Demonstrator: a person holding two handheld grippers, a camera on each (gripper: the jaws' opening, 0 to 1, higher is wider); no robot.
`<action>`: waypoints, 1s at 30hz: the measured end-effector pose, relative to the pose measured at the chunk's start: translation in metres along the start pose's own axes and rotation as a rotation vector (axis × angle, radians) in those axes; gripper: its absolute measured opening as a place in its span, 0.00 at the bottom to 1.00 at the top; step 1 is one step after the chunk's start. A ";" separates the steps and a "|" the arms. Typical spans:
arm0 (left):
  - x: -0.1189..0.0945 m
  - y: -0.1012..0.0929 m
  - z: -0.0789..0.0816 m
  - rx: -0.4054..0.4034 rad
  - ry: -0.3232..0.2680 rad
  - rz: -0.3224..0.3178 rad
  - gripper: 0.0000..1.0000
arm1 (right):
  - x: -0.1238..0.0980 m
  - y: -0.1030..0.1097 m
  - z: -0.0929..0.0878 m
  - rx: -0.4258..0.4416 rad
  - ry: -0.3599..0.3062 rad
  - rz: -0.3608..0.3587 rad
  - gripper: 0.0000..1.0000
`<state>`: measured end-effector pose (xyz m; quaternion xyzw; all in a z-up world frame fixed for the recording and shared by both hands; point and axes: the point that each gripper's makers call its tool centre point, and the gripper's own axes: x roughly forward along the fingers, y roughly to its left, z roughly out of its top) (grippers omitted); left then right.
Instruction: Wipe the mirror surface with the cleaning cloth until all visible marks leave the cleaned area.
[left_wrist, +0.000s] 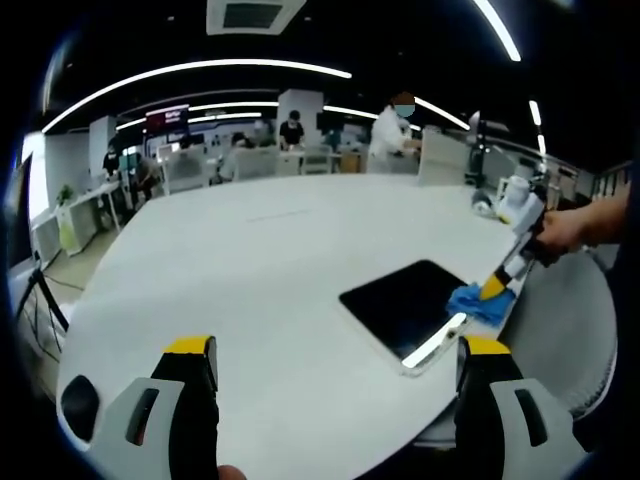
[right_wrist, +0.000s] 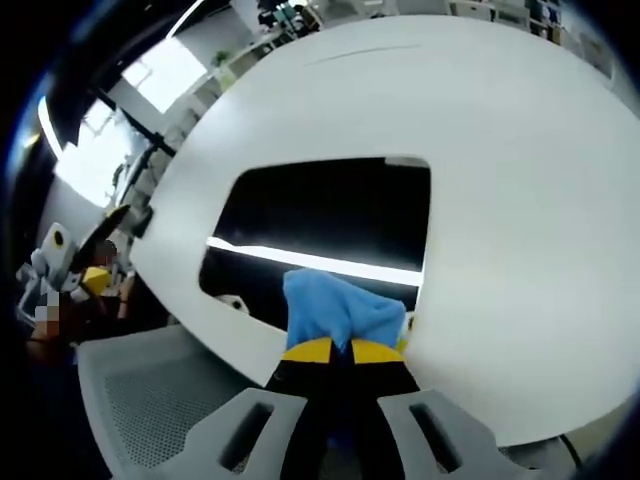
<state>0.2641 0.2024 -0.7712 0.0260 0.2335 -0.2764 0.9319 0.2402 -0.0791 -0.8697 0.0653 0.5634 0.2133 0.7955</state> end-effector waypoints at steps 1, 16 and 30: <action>0.000 0.001 -0.001 -0.001 0.001 0.001 0.99 | -0.001 -0.001 0.000 0.002 0.001 -0.001 0.00; 0.005 0.000 -0.005 -0.018 0.007 -0.006 0.99 | 0.002 -0.007 0.011 0.044 -0.003 -0.014 0.00; 0.001 0.003 -0.017 -0.054 0.011 0.005 1.00 | 0.012 -0.022 0.051 0.024 -0.027 -0.050 0.00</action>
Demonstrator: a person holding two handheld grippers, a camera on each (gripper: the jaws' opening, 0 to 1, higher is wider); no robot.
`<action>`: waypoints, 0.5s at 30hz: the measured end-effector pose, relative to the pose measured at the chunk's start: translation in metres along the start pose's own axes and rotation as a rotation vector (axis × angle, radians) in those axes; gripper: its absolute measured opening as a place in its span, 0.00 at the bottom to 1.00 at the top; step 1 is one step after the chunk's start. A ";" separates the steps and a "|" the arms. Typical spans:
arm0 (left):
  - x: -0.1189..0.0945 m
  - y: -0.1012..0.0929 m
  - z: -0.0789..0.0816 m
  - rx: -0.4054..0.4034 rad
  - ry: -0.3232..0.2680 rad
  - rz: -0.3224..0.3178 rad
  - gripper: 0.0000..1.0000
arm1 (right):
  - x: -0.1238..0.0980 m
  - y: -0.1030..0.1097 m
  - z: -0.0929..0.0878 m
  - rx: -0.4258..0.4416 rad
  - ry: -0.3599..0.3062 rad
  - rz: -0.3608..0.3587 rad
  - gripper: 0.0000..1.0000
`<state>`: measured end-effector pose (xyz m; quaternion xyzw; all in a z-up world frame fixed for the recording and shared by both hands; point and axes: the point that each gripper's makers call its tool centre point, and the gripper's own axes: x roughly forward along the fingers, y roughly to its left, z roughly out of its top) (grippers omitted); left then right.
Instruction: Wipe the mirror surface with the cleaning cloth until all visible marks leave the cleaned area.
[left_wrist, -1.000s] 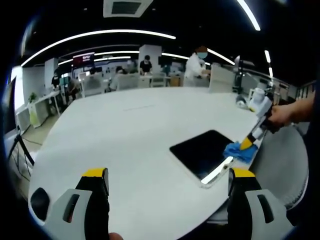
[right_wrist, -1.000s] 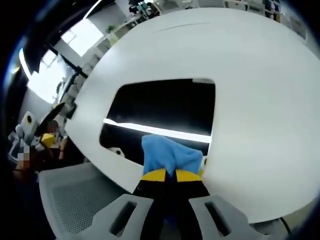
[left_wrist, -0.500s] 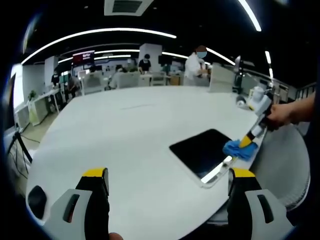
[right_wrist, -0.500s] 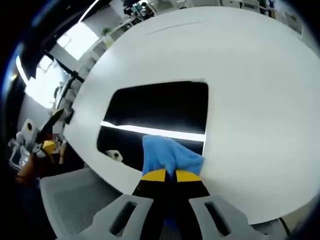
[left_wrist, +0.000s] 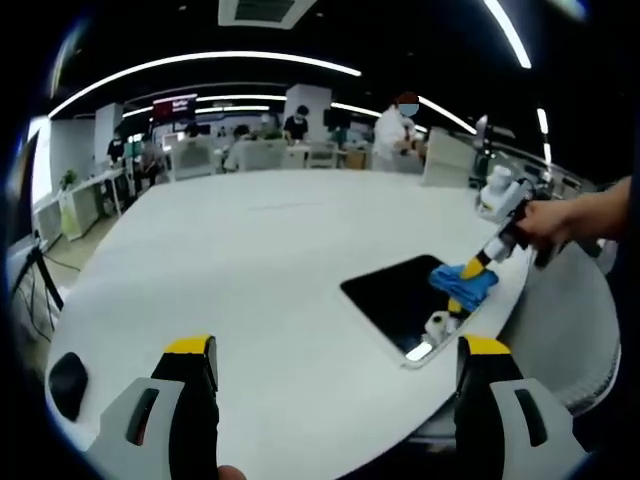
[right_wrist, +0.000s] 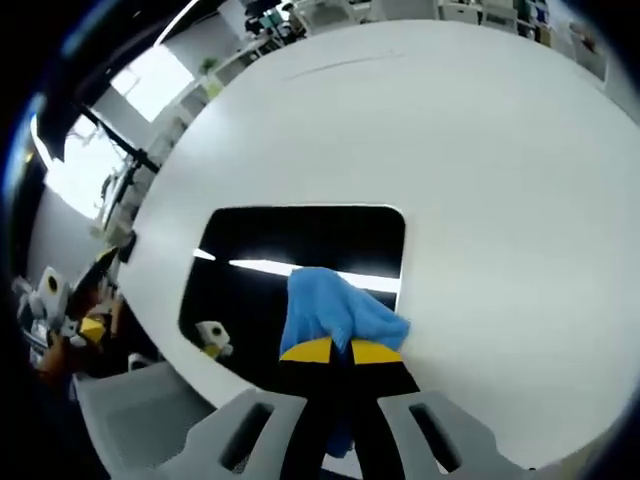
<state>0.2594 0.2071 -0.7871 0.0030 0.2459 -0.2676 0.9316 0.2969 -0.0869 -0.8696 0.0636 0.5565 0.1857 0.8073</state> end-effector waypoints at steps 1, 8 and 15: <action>0.000 0.000 0.001 -0.002 -0.001 0.001 1.00 | 0.001 -0.001 0.003 -0.002 -0.001 -0.001 0.00; 0.001 0.003 0.002 -0.010 -0.004 0.013 1.00 | 0.009 -0.008 0.026 -0.012 -0.002 -0.008 0.00; 0.002 0.002 0.003 -0.027 -0.013 0.015 1.00 | 0.015 -0.013 0.045 -0.019 -0.007 -0.018 0.00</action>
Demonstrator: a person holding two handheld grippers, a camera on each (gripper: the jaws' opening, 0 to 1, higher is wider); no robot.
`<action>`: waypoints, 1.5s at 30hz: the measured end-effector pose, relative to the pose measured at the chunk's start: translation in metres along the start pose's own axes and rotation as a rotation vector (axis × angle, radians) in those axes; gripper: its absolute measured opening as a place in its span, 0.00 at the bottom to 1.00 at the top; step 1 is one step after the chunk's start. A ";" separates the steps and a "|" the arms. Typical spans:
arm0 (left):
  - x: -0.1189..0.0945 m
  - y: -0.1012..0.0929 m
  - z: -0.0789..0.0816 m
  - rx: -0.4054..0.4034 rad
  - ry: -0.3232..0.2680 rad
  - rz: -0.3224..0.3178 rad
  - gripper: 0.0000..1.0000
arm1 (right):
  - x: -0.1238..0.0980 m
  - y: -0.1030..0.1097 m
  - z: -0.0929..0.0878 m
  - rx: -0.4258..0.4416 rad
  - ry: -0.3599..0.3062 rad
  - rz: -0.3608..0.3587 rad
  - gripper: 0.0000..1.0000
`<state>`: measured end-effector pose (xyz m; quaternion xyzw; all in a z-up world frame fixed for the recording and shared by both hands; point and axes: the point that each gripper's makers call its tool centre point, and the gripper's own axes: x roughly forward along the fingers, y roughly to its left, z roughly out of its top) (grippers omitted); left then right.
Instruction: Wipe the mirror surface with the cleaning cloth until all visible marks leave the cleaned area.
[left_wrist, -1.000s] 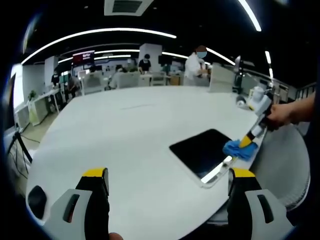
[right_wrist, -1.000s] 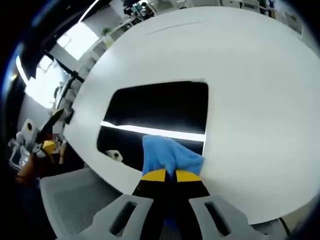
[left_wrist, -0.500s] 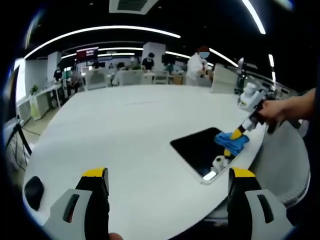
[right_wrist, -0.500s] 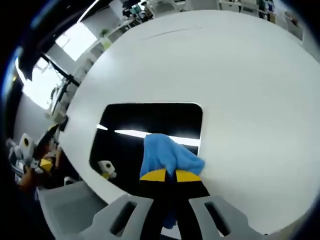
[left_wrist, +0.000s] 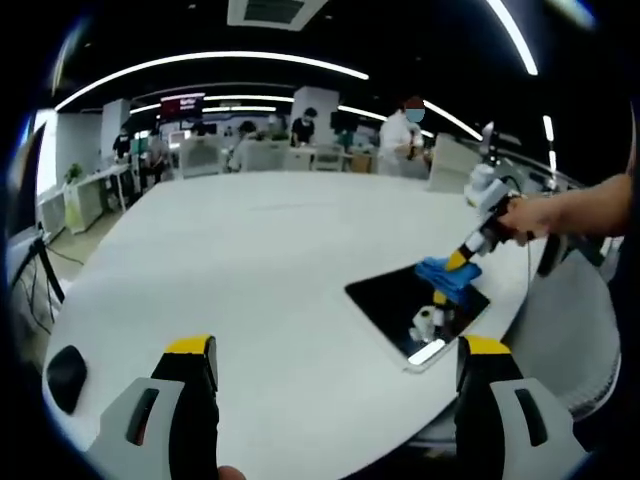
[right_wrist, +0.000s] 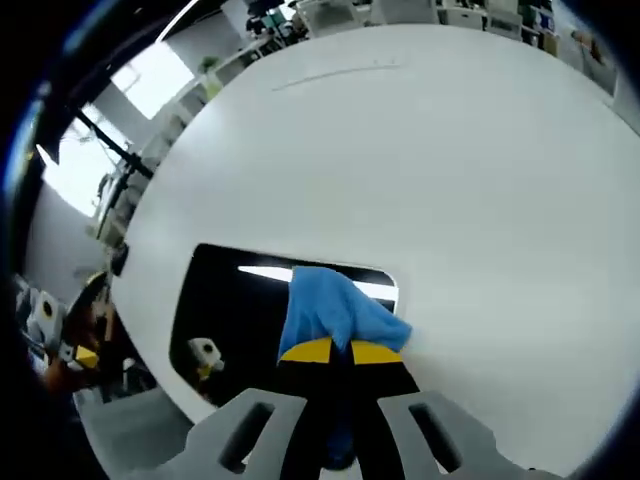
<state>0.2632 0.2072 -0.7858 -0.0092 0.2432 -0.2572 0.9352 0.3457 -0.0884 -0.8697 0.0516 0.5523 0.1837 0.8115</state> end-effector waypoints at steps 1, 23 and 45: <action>0.000 0.000 0.000 -0.002 -0.001 0.001 1.00 | 0.001 -0.001 0.003 -0.004 -0.001 -0.003 0.00; 0.001 0.001 0.001 -0.005 0.000 0.006 1.00 | 0.016 -0.009 0.034 -0.033 0.005 -0.006 0.00; -0.004 0.001 0.001 0.027 0.019 0.008 1.00 | -0.040 -0.111 -0.009 0.019 -0.016 -0.162 0.00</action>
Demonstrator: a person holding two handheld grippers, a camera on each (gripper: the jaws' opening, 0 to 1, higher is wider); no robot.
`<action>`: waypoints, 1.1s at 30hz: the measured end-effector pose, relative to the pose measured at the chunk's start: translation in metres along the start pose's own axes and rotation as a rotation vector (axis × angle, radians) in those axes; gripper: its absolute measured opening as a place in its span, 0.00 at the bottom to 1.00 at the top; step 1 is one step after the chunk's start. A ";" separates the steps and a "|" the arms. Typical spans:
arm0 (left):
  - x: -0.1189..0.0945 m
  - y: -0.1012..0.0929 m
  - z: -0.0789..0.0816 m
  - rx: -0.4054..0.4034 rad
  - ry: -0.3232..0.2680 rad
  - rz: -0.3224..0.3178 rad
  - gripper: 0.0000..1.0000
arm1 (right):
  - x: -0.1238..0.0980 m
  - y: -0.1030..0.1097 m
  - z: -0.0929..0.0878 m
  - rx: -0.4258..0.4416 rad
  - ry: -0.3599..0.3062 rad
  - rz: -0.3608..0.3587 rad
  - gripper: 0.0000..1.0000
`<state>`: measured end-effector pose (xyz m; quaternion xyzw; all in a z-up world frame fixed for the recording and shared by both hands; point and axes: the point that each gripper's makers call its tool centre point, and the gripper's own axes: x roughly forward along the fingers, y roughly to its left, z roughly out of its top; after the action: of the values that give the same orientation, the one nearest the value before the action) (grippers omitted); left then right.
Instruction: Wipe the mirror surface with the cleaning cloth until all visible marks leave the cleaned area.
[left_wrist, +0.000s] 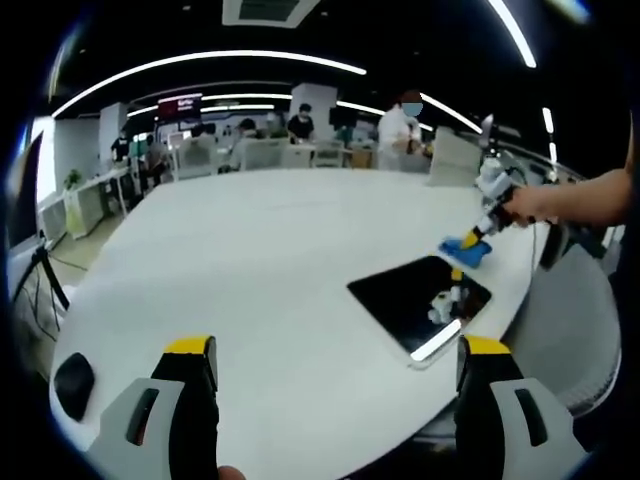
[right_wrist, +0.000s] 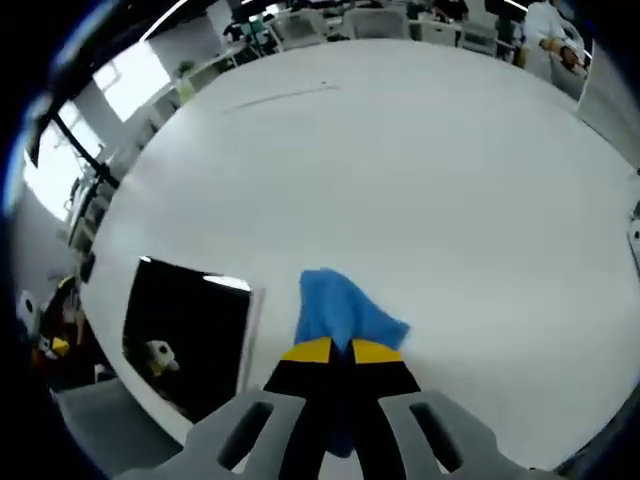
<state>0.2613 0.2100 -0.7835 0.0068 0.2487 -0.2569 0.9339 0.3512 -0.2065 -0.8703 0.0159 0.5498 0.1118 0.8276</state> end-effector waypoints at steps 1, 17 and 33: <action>0.001 0.000 0.000 0.000 0.000 0.000 1.00 | 0.001 -0.003 -0.008 -0.026 0.023 0.007 0.00; 0.002 0.003 0.002 -0.006 -0.008 0.011 1.00 | -0.020 0.003 -0.007 -0.081 -0.213 0.153 0.35; -0.013 0.015 0.001 -0.009 -0.012 0.045 1.00 | -0.103 -0.021 -0.030 -0.302 -0.552 0.267 1.00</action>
<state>0.2593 0.2289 -0.7787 0.0068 0.2438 -0.2348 0.9409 0.2891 -0.2509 -0.7923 -0.0055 0.2753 0.2906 0.9164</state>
